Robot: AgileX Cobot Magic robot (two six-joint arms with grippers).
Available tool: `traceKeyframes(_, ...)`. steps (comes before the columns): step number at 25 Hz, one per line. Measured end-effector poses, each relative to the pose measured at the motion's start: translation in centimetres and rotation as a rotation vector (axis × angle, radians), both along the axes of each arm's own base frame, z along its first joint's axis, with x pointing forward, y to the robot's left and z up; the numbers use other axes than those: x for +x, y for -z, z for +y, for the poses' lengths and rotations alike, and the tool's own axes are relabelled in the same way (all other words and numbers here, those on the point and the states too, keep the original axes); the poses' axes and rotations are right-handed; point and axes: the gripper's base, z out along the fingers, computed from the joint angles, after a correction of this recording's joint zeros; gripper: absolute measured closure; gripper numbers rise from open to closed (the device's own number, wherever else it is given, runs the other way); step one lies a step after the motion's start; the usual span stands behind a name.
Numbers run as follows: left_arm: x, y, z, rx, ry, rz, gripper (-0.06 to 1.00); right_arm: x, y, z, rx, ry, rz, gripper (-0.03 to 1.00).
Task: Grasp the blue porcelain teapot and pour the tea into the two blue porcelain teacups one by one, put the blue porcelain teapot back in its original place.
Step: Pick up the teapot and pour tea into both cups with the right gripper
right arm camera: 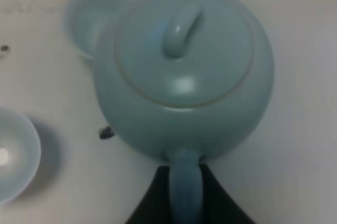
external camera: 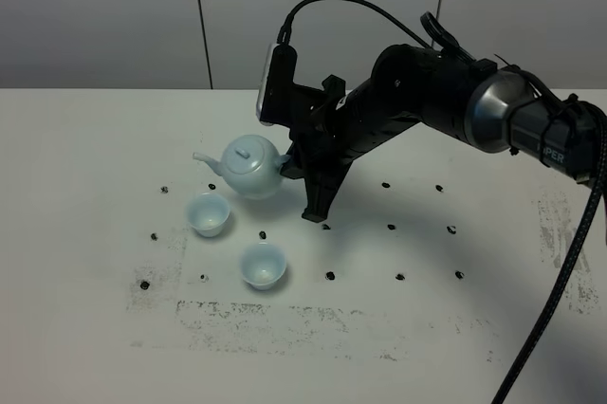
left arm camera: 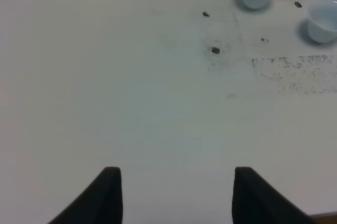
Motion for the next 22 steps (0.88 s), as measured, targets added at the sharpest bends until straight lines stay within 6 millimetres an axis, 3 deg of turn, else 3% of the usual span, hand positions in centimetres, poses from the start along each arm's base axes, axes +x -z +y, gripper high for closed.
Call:
traceKeyframes(9, 0.0, 0.0, 0.0, 0.0, 0.0, 0.0, 0.45, -0.3, 0.3, 0.0, -0.104, -0.101, -0.077, 0.94)
traceKeyframes(22, 0.0, 0.0, 0.0, -0.001, -0.001, 0.0, 0.45, -1.9, 0.5, 1.8, -0.258, -0.23, -0.243, 0.94)
